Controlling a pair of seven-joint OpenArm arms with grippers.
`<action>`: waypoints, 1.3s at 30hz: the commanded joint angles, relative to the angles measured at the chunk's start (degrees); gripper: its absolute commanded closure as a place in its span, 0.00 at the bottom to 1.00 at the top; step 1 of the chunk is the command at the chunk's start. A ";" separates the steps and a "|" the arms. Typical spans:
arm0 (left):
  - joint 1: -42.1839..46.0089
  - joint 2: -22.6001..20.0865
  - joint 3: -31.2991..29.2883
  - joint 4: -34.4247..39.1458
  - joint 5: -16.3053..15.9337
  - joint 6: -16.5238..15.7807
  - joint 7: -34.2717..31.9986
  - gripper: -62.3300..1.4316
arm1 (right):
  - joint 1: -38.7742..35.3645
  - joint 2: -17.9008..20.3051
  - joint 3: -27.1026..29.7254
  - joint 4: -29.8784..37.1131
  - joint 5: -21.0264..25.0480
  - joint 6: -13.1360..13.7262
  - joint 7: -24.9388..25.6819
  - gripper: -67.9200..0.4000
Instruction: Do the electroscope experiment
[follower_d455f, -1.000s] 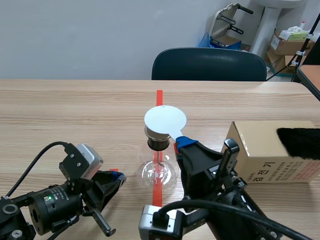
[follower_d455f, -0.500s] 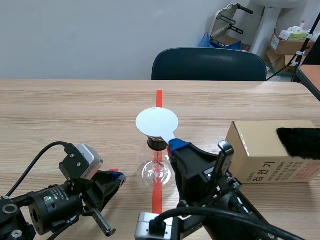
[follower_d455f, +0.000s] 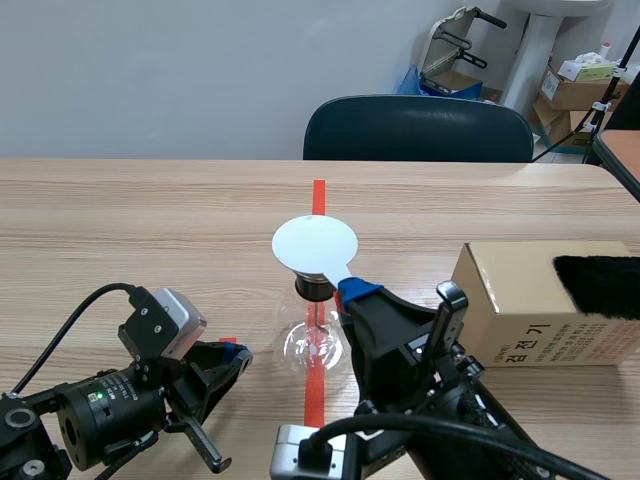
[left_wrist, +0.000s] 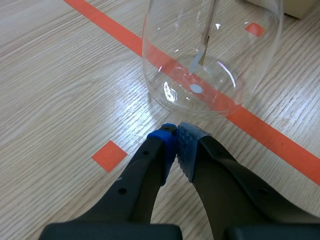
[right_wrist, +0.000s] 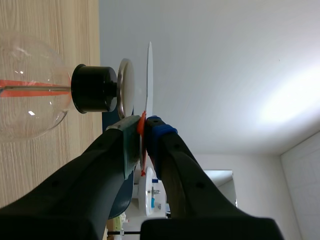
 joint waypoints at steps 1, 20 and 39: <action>0.00 0.15 -0.04 0.74 -0.09 -0.09 -0.81 0.94 | 0.07 0.44 0.20 0.48 -0.04 -0.81 -1.16 0.98; 0.00 0.15 -0.04 0.74 -0.09 -0.09 -0.81 0.94 | 0.02 0.44 0.20 0.48 -0.04 -0.83 -32.35 0.98; 0.00 0.15 -0.04 0.74 -0.09 -0.09 -0.81 0.94 | -0.28 0.61 1.16 0.48 -0.04 -0.83 -39.69 0.98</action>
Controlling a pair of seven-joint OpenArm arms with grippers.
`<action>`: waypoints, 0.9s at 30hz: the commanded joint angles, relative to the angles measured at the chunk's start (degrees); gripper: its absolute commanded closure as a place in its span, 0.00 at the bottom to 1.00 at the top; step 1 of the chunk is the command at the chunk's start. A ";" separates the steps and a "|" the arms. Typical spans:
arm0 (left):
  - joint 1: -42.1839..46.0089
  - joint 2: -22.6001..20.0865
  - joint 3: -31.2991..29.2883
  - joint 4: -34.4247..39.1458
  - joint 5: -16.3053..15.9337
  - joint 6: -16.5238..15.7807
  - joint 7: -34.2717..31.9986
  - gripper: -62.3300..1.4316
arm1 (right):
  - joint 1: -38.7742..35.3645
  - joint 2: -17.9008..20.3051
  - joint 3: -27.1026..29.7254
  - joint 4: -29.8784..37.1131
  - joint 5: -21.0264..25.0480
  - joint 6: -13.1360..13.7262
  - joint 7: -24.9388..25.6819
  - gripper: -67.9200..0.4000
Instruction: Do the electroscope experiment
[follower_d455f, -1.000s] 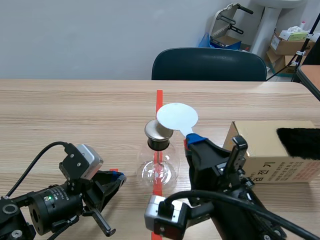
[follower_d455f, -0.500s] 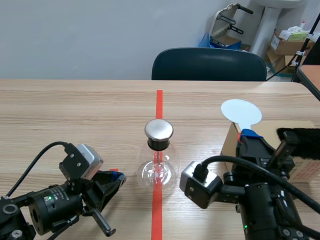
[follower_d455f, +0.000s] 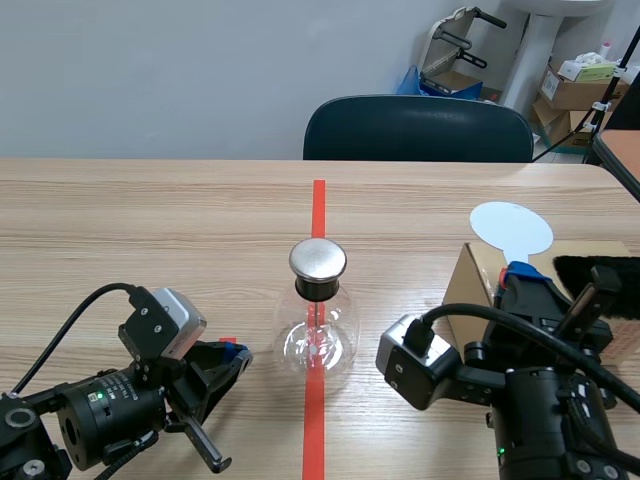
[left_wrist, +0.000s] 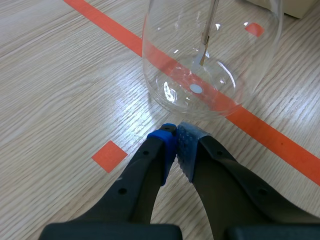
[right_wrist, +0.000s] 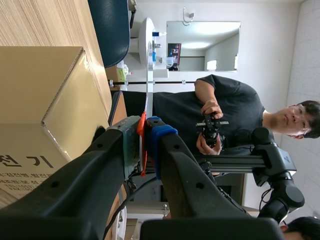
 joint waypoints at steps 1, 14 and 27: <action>0.00 0.15 -0.04 0.74 -0.09 -0.09 -0.81 0.94 | -0.13 0.63 1.03 0.48 -0.04 -0.79 0.31 0.98; 0.00 0.13 -0.04 0.74 -0.07 -0.09 -0.81 0.94 | -0.24 0.96 1.38 0.48 -0.04 -0.81 15.85 0.98; 0.00 0.13 -0.04 0.74 -0.07 -0.09 -0.81 0.94 | -0.24 0.92 1.38 0.48 -0.04 -0.83 33.77 0.98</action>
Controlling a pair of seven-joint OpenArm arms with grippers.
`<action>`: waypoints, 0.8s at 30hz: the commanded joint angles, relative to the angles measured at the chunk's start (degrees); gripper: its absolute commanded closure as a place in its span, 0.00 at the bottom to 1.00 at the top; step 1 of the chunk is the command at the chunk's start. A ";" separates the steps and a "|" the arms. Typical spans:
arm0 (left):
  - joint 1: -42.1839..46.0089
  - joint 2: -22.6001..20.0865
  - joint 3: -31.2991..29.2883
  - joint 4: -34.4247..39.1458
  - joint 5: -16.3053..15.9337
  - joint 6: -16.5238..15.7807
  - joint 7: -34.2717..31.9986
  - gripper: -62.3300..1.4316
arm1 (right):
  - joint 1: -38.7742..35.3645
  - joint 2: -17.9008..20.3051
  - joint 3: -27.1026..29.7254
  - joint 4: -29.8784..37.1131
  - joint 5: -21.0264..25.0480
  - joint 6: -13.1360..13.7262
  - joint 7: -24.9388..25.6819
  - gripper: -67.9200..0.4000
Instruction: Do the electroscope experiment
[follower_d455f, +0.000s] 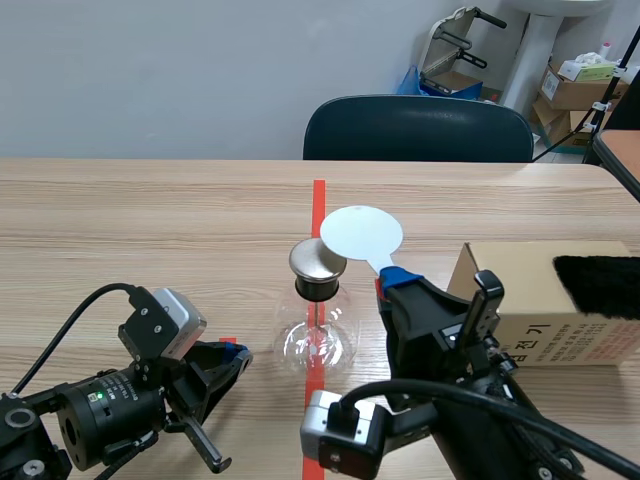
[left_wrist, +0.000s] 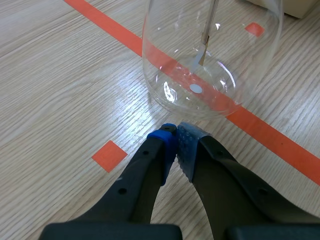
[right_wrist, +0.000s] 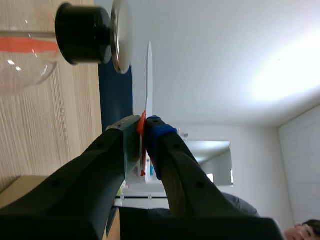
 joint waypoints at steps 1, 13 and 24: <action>0.00 0.13 -0.04 0.74 -0.07 -0.09 -0.81 0.94 | -0.24 0.59 0.17 0.48 -0.04 -0.83 1.09 0.98; 0.00 0.15 -0.04 0.74 -0.07 -0.11 -0.81 0.94 | -0.24 0.59 0.15 0.48 -0.04 -0.81 4.72 0.98; 0.00 0.15 -0.04 0.74 -0.09 -0.11 -0.81 0.94 | -0.24 0.59 0.15 0.48 -0.04 -0.79 4.70 0.98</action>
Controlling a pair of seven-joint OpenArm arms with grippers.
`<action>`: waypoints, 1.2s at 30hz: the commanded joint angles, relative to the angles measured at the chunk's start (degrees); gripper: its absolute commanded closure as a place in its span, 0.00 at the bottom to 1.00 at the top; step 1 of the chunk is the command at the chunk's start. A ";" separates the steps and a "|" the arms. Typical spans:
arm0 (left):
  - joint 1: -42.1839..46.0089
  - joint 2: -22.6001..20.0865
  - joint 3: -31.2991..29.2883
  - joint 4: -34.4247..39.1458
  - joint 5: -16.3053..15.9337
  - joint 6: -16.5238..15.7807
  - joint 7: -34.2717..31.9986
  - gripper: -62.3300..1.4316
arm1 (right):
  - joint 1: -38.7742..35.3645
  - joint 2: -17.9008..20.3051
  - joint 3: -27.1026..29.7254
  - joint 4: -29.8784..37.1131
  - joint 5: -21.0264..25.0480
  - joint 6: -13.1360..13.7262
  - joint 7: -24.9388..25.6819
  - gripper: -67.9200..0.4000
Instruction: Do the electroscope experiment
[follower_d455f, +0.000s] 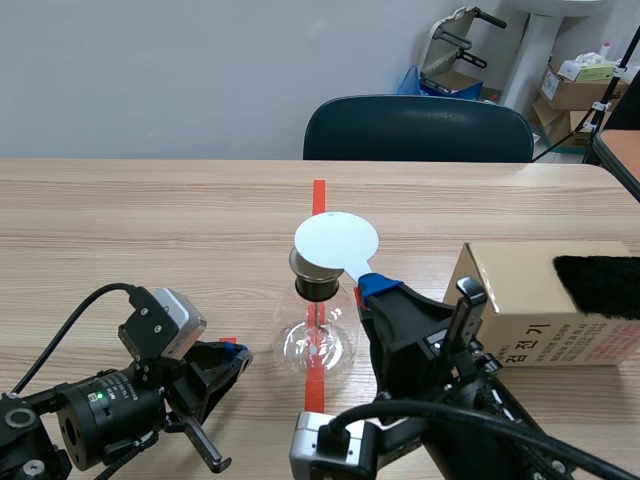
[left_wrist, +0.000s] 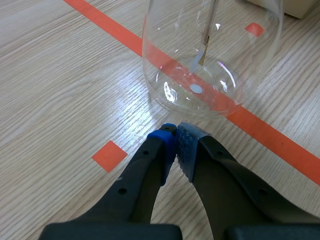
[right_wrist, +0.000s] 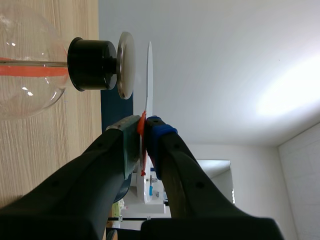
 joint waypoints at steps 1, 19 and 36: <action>0.00 0.15 -0.04 0.74 -0.09 -0.11 -0.81 0.94 | -0.24 0.59 0.15 0.48 -0.04 -0.81 0.20 0.98; 0.00 0.15 -0.04 0.74 -0.09 -0.11 -0.81 0.94 | -0.24 0.59 0.20 0.48 -0.04 -2.40 -20.37 0.98; 0.00 0.15 -0.04 0.74 -0.09 -0.11 -0.81 0.94 | -0.24 0.92 5.29 0.48 -0.04 -1.64 -23.17 0.98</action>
